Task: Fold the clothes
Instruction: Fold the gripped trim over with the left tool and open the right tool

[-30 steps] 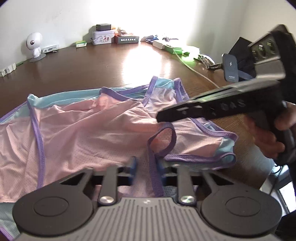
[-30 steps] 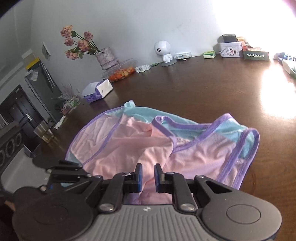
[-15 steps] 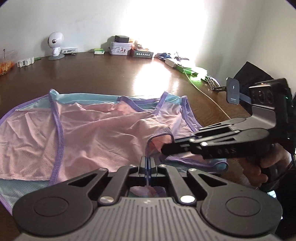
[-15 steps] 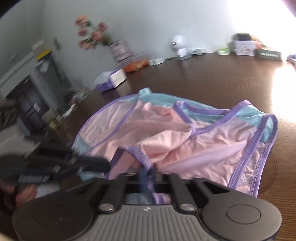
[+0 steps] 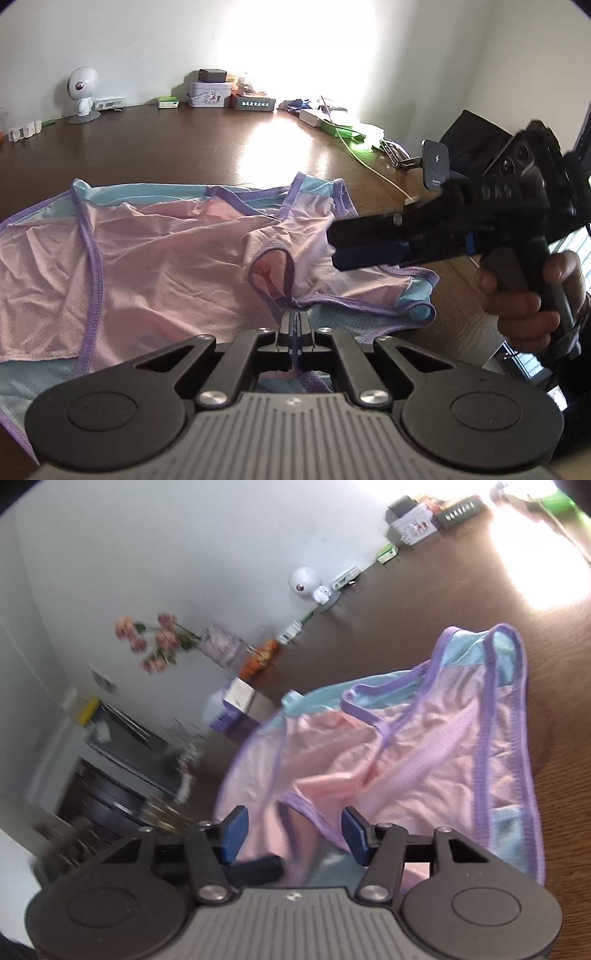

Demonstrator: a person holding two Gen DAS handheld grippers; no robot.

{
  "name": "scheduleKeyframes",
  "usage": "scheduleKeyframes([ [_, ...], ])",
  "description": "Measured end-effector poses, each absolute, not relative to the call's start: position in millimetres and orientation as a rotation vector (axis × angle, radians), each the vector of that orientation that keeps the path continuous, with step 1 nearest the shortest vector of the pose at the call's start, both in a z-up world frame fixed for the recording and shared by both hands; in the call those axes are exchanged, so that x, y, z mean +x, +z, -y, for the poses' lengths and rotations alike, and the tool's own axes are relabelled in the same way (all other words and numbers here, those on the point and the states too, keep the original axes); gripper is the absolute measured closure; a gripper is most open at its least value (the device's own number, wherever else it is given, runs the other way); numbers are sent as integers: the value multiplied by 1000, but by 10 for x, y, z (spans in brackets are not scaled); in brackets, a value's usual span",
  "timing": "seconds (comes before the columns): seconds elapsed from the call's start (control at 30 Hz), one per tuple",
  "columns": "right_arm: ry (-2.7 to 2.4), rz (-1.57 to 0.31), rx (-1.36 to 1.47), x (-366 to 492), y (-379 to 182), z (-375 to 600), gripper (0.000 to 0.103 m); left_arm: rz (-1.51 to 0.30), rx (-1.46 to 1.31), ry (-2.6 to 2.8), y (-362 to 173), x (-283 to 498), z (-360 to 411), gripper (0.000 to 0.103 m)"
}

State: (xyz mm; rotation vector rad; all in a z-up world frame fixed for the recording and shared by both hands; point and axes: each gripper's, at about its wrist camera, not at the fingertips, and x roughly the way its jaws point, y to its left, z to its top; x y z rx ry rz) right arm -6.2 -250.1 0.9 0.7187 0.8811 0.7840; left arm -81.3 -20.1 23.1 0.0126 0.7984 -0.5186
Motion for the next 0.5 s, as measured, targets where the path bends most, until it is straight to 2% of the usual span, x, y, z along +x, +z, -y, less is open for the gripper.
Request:
scheduleKeyframes([
  [0.13, 689, -988, 739, 182, -90, 2185, 49, -797, 41, -531, 188, -819, 239, 102],
  [0.17, 663, -1009, 707, 227, -115, 2099, 55, -797, 49, -535, 176, -818, 254, 102],
  [0.2, 623, -1033, 675, 259, -163, 2006, 77, -797, 58, -539, 165, -818, 270, 102],
  [0.23, 599, -1053, 675, 281, -215, 1960, 94, -800, 66, -542, 151, -814, 284, 102],
  [0.27, 586, -1064, 689, 288, -260, 1951, 101, -803, 74, -545, 138, -810, 298, 102],
  [0.5, 541, -973, 692, 74, -245, 2395, 102, -828, 13, -546, 112, -757, 219, 100],
])
